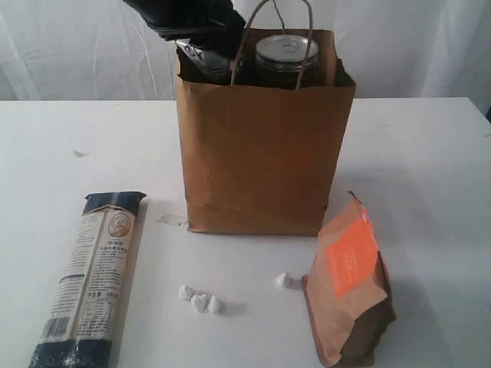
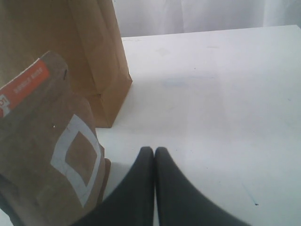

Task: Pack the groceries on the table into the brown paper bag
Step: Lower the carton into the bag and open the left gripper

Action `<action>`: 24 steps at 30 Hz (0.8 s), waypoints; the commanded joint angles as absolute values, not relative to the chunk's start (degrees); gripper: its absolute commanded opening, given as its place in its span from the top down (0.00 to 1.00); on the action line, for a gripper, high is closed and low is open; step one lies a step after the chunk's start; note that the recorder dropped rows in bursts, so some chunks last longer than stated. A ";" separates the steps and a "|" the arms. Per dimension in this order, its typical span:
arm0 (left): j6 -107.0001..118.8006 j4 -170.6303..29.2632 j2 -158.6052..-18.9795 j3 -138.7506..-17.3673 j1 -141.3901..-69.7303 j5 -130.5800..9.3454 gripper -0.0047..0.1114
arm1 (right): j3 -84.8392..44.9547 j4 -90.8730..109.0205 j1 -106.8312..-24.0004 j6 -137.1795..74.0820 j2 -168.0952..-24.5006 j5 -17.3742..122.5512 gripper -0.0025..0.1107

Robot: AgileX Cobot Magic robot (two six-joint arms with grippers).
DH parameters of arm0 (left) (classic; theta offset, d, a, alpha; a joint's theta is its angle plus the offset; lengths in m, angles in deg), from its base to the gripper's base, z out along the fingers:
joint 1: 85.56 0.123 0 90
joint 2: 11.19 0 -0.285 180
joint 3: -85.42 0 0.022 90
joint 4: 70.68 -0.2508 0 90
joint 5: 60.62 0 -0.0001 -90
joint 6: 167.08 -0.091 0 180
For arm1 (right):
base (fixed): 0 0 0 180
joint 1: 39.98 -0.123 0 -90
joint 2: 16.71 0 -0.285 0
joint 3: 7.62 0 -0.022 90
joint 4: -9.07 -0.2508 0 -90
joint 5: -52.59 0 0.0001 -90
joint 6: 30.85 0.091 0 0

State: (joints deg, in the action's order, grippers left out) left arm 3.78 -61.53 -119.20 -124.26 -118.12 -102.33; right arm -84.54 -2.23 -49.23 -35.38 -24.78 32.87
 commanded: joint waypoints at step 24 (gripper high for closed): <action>5.49 -67.09 -121.69 -126.11 -118.20 -105.07 0.81 | -84.84 -1.99 -48.91 -35.12 -24.50 33.01 0.98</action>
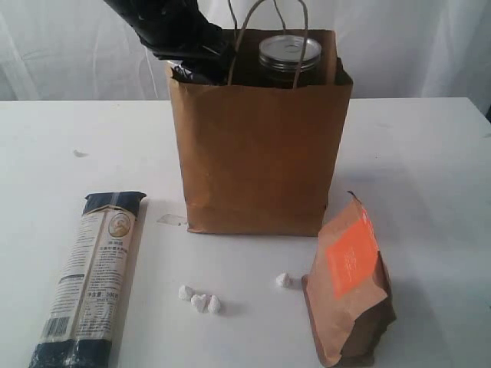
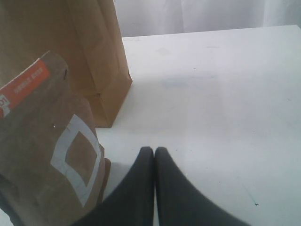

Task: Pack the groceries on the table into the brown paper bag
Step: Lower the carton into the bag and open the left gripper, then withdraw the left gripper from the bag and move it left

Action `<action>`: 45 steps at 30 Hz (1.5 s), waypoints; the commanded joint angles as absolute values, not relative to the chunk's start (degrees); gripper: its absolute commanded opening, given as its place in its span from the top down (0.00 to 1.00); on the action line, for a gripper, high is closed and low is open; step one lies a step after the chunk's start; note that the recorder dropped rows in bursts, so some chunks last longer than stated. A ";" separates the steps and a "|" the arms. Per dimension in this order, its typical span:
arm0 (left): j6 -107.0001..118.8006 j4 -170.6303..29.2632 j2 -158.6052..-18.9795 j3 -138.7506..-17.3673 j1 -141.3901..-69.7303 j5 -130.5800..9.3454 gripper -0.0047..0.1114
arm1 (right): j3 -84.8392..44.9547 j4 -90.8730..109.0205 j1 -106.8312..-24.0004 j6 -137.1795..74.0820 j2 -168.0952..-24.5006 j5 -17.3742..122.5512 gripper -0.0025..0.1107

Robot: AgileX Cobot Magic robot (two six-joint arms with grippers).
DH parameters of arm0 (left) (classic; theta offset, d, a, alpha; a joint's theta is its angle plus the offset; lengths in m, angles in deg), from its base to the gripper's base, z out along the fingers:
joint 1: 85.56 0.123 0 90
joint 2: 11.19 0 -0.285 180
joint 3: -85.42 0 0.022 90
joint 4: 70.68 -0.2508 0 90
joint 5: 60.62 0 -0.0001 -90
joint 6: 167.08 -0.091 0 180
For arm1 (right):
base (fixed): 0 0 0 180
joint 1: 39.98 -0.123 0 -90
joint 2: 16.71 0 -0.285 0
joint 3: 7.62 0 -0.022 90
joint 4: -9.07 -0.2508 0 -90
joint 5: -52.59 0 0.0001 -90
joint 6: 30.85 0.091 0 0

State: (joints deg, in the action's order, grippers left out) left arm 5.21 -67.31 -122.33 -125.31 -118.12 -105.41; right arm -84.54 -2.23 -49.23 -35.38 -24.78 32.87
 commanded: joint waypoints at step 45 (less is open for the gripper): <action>5.36 -66.79 -113.58 -126.11 -118.20 -116.02 0.38 | -84.84 -1.99 -48.91 -35.12 -24.50 33.01 0.98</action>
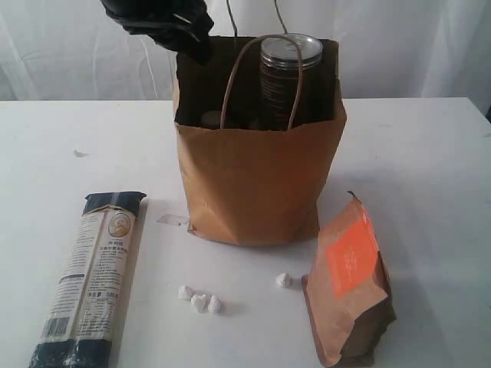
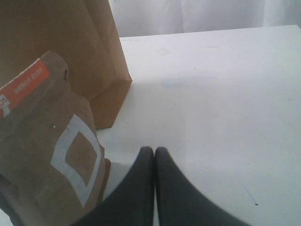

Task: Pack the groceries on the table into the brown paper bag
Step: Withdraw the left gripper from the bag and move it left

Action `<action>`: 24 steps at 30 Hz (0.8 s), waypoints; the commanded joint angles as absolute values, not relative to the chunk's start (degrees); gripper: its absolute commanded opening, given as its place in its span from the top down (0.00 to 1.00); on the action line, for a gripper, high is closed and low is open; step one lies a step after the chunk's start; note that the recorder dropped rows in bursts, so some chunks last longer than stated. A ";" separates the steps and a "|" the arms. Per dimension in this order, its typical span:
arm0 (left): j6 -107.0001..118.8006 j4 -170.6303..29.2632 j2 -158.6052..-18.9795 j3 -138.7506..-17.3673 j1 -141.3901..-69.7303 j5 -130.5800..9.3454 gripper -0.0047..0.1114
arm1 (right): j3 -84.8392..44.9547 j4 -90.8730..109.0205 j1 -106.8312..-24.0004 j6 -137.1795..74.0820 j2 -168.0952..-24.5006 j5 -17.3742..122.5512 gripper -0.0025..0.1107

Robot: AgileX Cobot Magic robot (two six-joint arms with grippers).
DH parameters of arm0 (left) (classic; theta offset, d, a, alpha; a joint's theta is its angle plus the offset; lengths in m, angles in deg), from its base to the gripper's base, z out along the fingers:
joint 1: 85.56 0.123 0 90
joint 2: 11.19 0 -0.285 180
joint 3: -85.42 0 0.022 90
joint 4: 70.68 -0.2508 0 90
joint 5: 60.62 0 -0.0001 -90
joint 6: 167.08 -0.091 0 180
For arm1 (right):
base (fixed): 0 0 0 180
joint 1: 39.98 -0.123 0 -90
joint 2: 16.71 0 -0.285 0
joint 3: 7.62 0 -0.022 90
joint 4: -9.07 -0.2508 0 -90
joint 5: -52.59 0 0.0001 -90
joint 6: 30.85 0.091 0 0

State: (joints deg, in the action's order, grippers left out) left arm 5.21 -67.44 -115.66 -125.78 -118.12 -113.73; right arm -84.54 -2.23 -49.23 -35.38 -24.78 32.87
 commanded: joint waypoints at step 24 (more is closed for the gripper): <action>1.93 -56.49 -106.46 -126.11 -118.20 -130.58 0.96 | -84.84 -1.99 -48.91 -35.12 -24.50 33.01 0.98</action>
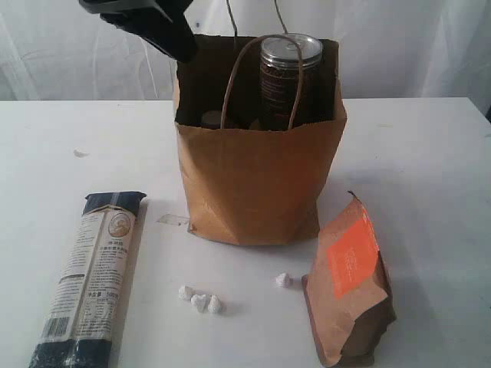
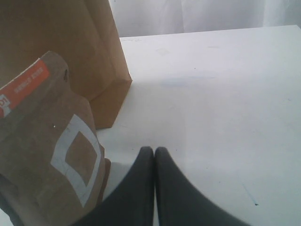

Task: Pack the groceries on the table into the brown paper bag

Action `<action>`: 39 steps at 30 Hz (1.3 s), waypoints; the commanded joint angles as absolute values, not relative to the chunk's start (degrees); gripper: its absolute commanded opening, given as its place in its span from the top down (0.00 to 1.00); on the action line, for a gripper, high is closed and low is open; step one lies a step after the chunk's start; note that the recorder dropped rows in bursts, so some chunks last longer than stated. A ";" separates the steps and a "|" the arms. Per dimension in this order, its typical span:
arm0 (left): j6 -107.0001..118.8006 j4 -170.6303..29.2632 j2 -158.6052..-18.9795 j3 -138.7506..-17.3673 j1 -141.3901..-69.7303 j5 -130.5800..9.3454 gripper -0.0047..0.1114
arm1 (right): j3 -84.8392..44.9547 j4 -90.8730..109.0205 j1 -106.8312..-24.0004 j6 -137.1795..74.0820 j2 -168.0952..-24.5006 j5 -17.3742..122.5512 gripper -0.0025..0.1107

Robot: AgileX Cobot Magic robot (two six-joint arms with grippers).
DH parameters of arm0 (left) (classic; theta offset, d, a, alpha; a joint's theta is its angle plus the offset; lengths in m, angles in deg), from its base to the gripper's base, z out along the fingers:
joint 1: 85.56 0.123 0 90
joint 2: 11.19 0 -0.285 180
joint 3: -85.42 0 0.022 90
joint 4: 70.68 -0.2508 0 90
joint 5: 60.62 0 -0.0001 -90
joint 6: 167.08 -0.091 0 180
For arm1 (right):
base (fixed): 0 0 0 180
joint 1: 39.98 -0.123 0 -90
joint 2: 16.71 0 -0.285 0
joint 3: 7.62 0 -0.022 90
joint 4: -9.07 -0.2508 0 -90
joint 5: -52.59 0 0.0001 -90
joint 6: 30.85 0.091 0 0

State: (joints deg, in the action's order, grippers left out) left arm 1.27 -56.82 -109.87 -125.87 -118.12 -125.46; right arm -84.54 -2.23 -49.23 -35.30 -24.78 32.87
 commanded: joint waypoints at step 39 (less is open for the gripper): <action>48.29 -78.81 -50.95 -33.98 -118.20 -71.91 0.96 | -84.84 -1.99 -48.91 -35.12 -24.50 33.01 0.98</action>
State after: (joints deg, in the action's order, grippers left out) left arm 47.31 -79.28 -51.45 -36.56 -118.12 -75.75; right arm -84.54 -2.23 -49.23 -35.30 -24.78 32.87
